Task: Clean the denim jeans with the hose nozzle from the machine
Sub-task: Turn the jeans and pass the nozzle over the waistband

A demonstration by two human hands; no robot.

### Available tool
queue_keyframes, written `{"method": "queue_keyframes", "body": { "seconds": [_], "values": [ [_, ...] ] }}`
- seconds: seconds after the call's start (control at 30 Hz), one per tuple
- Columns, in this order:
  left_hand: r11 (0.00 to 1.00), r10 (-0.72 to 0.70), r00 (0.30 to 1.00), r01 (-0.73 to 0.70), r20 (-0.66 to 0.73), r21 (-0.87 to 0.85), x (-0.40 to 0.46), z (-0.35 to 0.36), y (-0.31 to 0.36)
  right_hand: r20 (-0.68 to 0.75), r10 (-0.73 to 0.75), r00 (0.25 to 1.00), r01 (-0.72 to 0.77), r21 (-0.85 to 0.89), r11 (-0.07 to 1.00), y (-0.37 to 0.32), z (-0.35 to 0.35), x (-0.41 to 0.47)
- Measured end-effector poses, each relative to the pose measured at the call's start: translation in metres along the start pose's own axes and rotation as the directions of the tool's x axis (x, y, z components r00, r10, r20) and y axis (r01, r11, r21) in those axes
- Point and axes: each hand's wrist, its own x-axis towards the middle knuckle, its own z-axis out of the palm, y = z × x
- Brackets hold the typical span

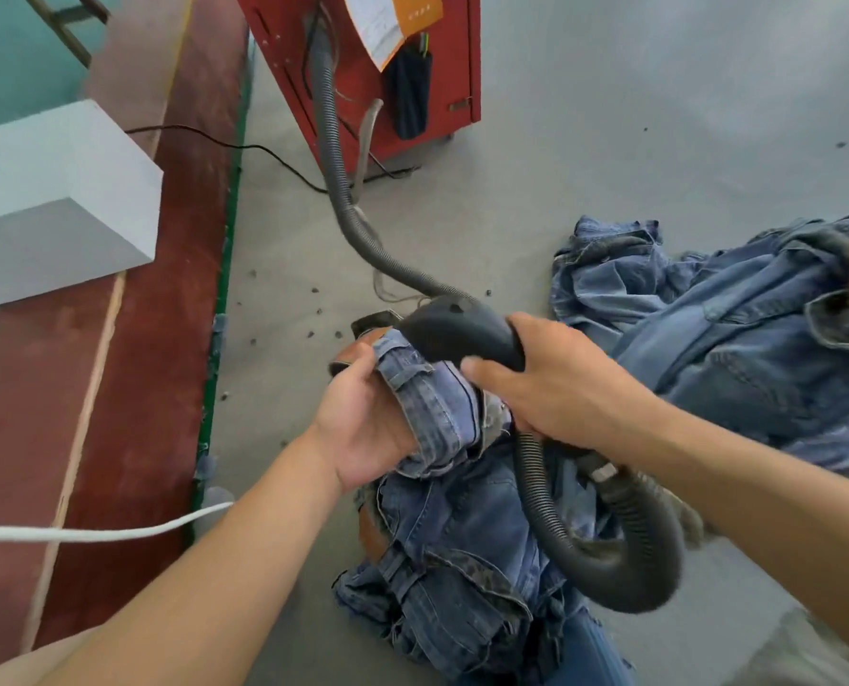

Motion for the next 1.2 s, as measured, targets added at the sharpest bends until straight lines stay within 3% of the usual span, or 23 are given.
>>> {"method": "queue_keyframes", "body": {
  "seconds": [0.03, 0.1, 0.2, 0.3, 0.37, 0.47, 0.53, 0.63, 0.7, 0.8, 0.9, 1.0, 1.07, 1.13, 1.2],
  "values": [
    [1.0, -0.004, 1.0, 0.004, 0.002, -0.008, -0.002, -0.006, -0.001, -0.073, 0.07, 0.995, -0.061, 0.121, 0.991, 0.004, -0.008, 0.007],
    [1.0, -0.016, 0.999, 0.016, 0.042, -0.012, -0.01, -0.017, -0.001, -0.041, 0.254, 0.966, -0.226, 0.338, 0.913, 0.016, -0.034, 0.021],
    [0.998, -0.054, 0.992, 0.052, 0.11, 0.02, -0.021, -0.028, -0.003, 0.293, 0.412, 0.863, -0.493, 0.307, 0.814, 0.041, -0.053, 0.032],
    [0.993, -0.095, 0.989, 0.086, 0.115, 0.085, -0.028, -0.038, -0.007, 0.575, 0.39, 0.719, -0.62, 0.278, 0.734, 0.047, -0.019, 0.036],
    [0.991, -0.098, 0.989, 0.087, 0.11, 0.098, -0.03, -0.042, -0.008, 0.543, 0.409, 0.734, -0.642, 0.356, 0.679, 0.047, 0.009, 0.042],
    [0.991, -0.078, 0.993, 0.067, 0.088, 0.115, -0.033, -0.045, -0.005, 0.306, 0.532, 0.789, -0.603, 0.553, 0.575, 0.054, 0.013, 0.054],
    [0.99, -0.067, 0.996, 0.059, 0.058, 0.129, -0.034, -0.044, -0.002, 0.396, 0.51, 0.764, -0.639, 0.579, 0.507, 0.055, -0.002, 0.053],
    [0.983, -0.064, 0.998, 0.059, 0.025, 0.176, -0.032, -0.045, 0.0, 0.657, 0.353, 0.666, -0.712, 0.419, 0.564, 0.049, -0.009, 0.042],
    [0.976, -0.071, 0.997, 0.065, 0.021, 0.205, -0.033, -0.045, 0.001, 0.701, 0.349, 0.622, -0.728, 0.354, 0.587, 0.039, 0.0, 0.04],
    [0.977, -0.073, 0.996, 0.06, 0.056, 0.203, -0.033, -0.045, -0.001, 0.534, 0.462, 0.708, -0.697, 0.422, 0.58, 0.035, 0.015, 0.045],
    [0.99, -0.012, 0.998, 0.003, 0.066, 0.142, -0.033, -0.039, 0.004, 0.345, 0.489, 0.801, -0.598, 0.479, 0.643, 0.038, 0.007, 0.041],
    [0.99, 0.045, 0.998, -0.05, 0.04, 0.133, -0.03, -0.025, 0.012, 0.377, 0.355, 0.856, -0.496, 0.4, 0.771, 0.033, -0.02, 0.022],
    [0.986, 0.026, 0.999, -0.02, -0.031, 0.167, -0.024, -0.016, 0.015, 0.446, 0.27, 0.853, -0.43, 0.31, 0.848, 0.026, -0.032, 0.009],
    [0.979, 0.01, 0.992, 0.017, -0.129, 0.204, -0.017, -0.009, 0.014, 0.467, 0.266, 0.843, -0.395, 0.203, 0.896, 0.019, -0.028, 0.003],
    [0.97, -0.016, 0.987, 0.055, -0.161, 0.238, -0.012, -0.001, 0.01, 0.389, 0.3, 0.871, -0.39, 0.174, 0.904, 0.016, -0.012, 0.007]
  ]
}}
